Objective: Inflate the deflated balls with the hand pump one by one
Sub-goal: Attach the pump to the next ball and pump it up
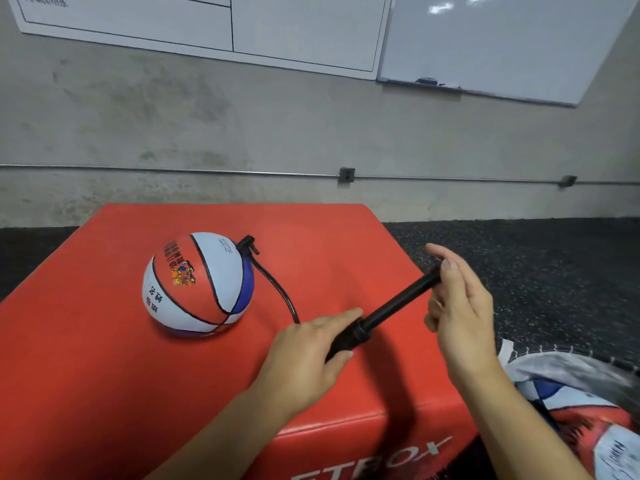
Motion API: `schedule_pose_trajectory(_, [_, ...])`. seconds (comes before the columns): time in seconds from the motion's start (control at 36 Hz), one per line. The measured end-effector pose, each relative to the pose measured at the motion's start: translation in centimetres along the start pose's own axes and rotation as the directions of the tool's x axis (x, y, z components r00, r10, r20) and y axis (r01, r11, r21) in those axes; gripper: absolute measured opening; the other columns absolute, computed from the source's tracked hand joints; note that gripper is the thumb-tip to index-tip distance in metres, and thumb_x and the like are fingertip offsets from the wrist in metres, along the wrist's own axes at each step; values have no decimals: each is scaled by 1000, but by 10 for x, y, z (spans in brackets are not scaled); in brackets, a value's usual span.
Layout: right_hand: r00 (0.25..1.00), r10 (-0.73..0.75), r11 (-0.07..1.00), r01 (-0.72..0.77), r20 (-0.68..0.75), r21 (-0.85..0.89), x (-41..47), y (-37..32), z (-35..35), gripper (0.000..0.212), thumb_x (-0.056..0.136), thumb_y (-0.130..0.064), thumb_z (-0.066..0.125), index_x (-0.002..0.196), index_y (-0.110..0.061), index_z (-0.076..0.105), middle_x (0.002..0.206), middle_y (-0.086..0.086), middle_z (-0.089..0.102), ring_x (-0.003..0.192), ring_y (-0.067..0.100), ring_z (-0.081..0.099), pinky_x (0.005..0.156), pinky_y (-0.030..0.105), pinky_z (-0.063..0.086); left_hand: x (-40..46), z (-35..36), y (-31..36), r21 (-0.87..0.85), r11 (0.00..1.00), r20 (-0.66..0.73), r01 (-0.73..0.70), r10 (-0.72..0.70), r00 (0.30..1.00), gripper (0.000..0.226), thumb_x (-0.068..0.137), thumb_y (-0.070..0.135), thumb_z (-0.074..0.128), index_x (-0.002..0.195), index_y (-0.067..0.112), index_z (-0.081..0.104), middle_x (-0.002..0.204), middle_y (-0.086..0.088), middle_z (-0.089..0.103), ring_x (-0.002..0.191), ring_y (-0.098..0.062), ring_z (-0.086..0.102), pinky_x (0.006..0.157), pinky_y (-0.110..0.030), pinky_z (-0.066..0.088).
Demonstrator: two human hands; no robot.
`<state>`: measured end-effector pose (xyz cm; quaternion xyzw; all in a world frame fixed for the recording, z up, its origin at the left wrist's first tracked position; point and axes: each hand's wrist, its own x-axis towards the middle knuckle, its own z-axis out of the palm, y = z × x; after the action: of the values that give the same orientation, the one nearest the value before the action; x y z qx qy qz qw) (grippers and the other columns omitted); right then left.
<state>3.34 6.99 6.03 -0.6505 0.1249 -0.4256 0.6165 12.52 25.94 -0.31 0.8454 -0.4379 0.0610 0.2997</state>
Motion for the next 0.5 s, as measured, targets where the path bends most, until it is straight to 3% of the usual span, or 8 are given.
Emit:
schedule_pose_trajectory(0.08, [1000,-19,1000,19,0,-18,0,12,4,28,113,-25,43,118,-26,71,55,-16,31,46,7,22,47,24,20,0,0,-1,3,1000,11,6,-6,1000,66,95,45,60,156,50,34,138,17,65,117,-16,67,96,-39,53])
schedule_pose_trajectory(0.14, [998,-49,995,53,48,-82,-2,23,12,30,108,-38,46,120,-27,71,56,-19,42,51,0,32,56,22,27,-1,-1,-4,-10,1000,6,17,-17,1000,67,94,44,61,155,51,35,136,18,65,116,-15,67,96,-38,53])
schedule_pose_trajectory(0.22, [987,-63,976,92,148,-197,-7,36,24,34,105,-45,45,123,-32,71,89,-20,71,73,-14,53,71,22,40,-2,-3,-8,-65,997,-12,51,-52,999,69,92,44,64,153,52,33,130,19,68,111,-13,69,93,-37,55])
schedule_pose_trajectory(0.28, [978,-75,959,124,193,-256,-14,39,34,32,106,-36,46,122,-29,72,110,-21,74,98,-8,67,88,23,52,-2,-4,-11,-103,992,-16,68,-70,997,70,89,44,63,152,51,34,127,20,69,111,-11,69,93,-37,56])
schedule_pose_trajectory(0.33, [967,-75,942,149,243,-301,-20,40,42,31,106,-33,46,123,-28,72,119,-26,72,117,-3,65,103,18,46,-1,-4,-15,-135,988,-14,81,-84,996,69,88,44,62,151,50,37,125,20,69,110,-11,69,92,-37,57])
schedule_pose_trajectory(0.5, [943,-25,902,164,333,-399,-35,47,53,25,104,-42,47,117,-50,67,118,-32,70,113,-7,65,99,20,49,-2,-2,-21,-201,975,-42,98,-108,993,68,86,42,64,149,46,40,123,15,72,110,-9,70,90,-38,60])
